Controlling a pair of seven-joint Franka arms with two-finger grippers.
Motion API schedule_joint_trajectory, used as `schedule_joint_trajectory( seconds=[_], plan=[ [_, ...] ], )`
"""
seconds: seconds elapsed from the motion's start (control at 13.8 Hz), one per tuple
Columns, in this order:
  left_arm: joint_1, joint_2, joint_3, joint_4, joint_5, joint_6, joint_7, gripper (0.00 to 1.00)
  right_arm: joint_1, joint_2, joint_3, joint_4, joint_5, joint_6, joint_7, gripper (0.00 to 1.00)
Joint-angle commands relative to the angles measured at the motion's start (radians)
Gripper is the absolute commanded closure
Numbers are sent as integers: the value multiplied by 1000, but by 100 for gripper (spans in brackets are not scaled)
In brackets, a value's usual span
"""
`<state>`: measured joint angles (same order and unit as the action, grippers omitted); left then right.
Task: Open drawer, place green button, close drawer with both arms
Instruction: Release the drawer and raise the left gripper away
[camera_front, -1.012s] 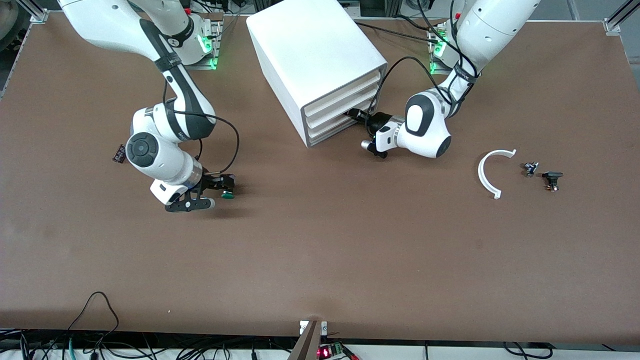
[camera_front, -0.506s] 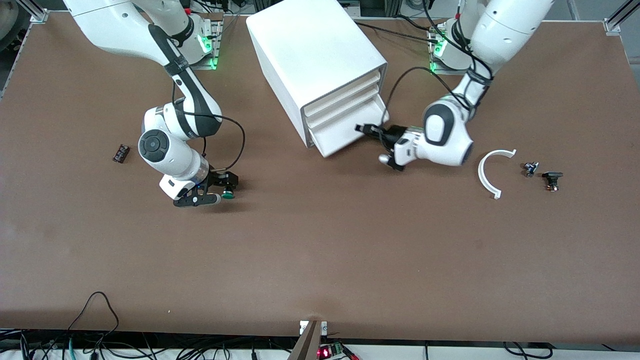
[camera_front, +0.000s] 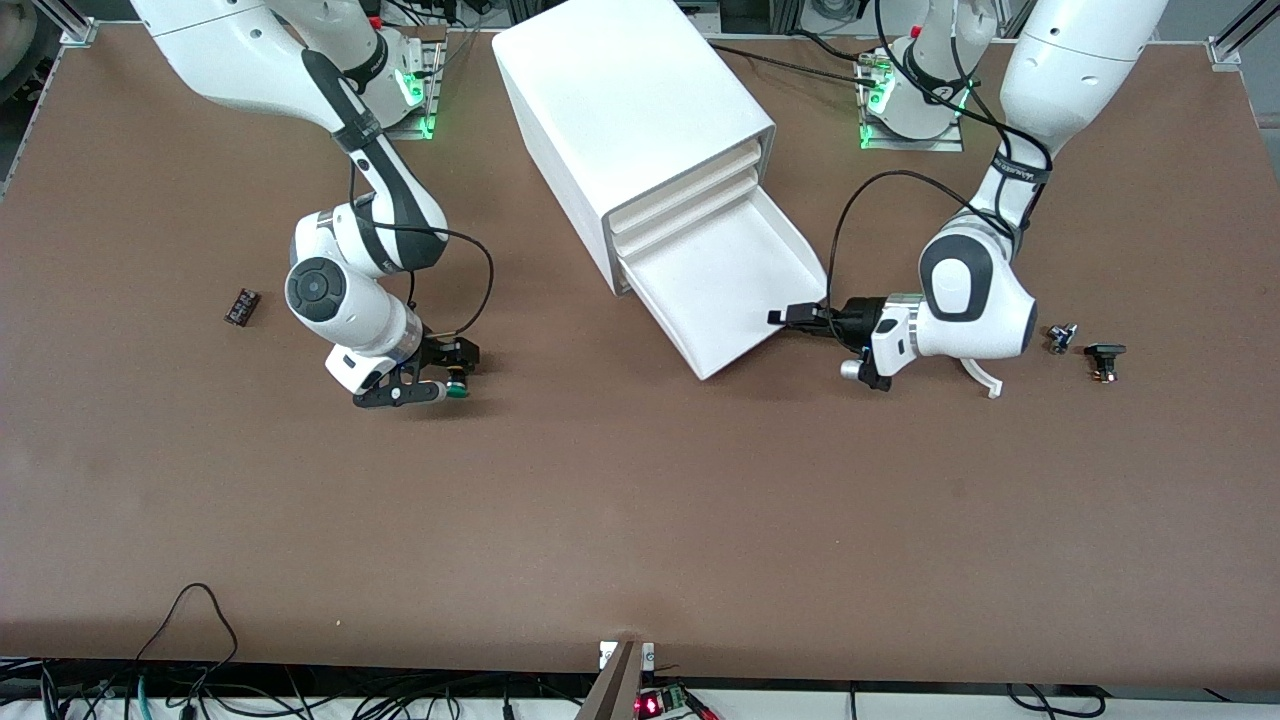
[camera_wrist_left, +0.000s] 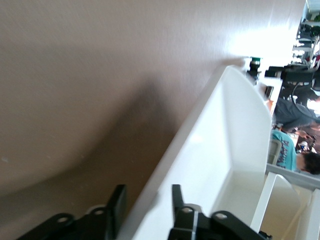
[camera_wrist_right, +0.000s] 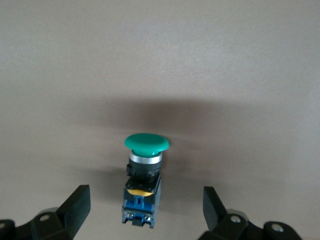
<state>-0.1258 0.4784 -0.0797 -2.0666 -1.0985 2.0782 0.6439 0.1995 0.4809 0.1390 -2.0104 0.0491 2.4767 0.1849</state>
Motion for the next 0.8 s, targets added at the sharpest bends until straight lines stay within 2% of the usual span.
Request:
schedule_joint_trajectory(
  seconds=[0.0, 0.22, 0.43, 0.58, 0.65, 0.72],
  plan=[
    [9, -102, 0, -16, 112, 93, -29, 0, 14, 15, -1, -11, -3, 19, 22, 0],
    [142, -246, 0, -26, 201, 108, -32, 0, 14, 28, -1, -13, -8, 19, 25, 0],
    [166, -338, 1, -29, 221, 108, -29, 0, 14, 28, -1, -33, -8, 18, 62, 0],
    [186, -430, 11, -15, 418, 102, -32, 0, 21, 28, 1, -45, -23, 18, 84, 4],
    [187, -478, 15, 8, 539, 68, -35, 0, 23, 28, 1, -45, -29, 18, 84, 19],
    [189, -504, 32, 64, 649, -14, -53, 0, 23, 28, 1, -44, -29, 15, 85, 43]
  ],
)
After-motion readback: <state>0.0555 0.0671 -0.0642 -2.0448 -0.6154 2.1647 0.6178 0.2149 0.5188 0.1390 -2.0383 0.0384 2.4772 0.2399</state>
